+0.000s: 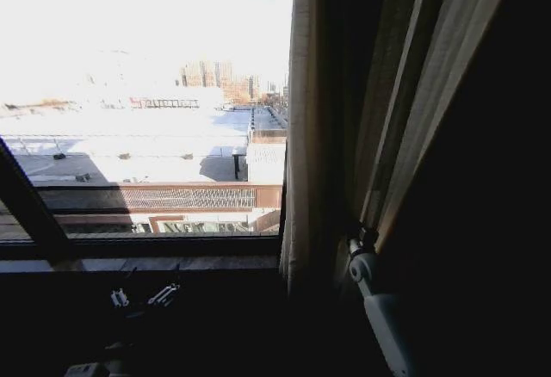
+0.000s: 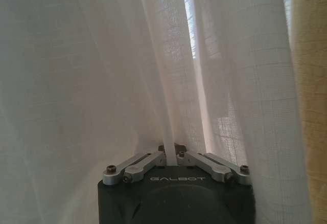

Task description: Open the curtains by pulling them apart, changing their state from closed to fully open.

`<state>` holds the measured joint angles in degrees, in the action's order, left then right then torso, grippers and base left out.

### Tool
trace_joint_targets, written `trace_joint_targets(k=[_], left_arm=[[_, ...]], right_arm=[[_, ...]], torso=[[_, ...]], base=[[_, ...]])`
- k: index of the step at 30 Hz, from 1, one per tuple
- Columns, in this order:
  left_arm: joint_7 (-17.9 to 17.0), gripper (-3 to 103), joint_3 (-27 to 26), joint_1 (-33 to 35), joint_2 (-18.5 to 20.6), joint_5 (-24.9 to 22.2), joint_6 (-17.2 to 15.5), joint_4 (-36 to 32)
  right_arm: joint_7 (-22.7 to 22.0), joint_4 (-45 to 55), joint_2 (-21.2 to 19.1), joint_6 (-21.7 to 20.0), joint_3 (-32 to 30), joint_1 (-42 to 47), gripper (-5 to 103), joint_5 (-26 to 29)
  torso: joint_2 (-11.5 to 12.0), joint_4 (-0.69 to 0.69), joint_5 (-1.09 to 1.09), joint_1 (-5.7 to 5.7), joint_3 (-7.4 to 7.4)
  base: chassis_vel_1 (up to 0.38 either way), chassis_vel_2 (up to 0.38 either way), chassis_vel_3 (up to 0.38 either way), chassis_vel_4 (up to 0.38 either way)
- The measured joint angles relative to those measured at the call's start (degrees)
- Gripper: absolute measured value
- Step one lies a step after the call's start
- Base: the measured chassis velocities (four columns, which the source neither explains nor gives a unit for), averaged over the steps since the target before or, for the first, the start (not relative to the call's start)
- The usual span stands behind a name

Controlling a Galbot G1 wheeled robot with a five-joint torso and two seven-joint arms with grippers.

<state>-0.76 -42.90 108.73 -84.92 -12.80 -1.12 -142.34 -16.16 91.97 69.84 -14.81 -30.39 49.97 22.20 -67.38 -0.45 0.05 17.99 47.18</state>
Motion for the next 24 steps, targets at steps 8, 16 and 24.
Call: trace_joint_targets(k=[8,16,24], left_arm=[[0.0,100,-0.2,0.3,0.0,-0.2,0.9,0.2],[0.1,100,-0.4,0.5,-0.2,-0.5,2.0,0.5],[0.2,100,-0.3,0.7,-0.4,-0.6,3.0,0.9]], right_arm=[[-3.2,-4.8,-1.2,0.0,-5.0,-2.4,0,-0.1],[-9.2,-9.1,-2.6,-0.5,-8.3,-5.2,0,-0.1],[-7.1,-1.6,-3.9,-2.2,-6.2,-0.8,14,1.7]], torso=[[0.0,0.01,-0.04,0.00,0.00],[0.0,0.00,-0.02,0.00,0.00],[0.0,0.00,-0.03,0.00,0.01]], base=[[0.000,0.000,0.000,0.000],[0.000,0.000,0.000,0.000],[0.000,0.000,0.000,0.000]])
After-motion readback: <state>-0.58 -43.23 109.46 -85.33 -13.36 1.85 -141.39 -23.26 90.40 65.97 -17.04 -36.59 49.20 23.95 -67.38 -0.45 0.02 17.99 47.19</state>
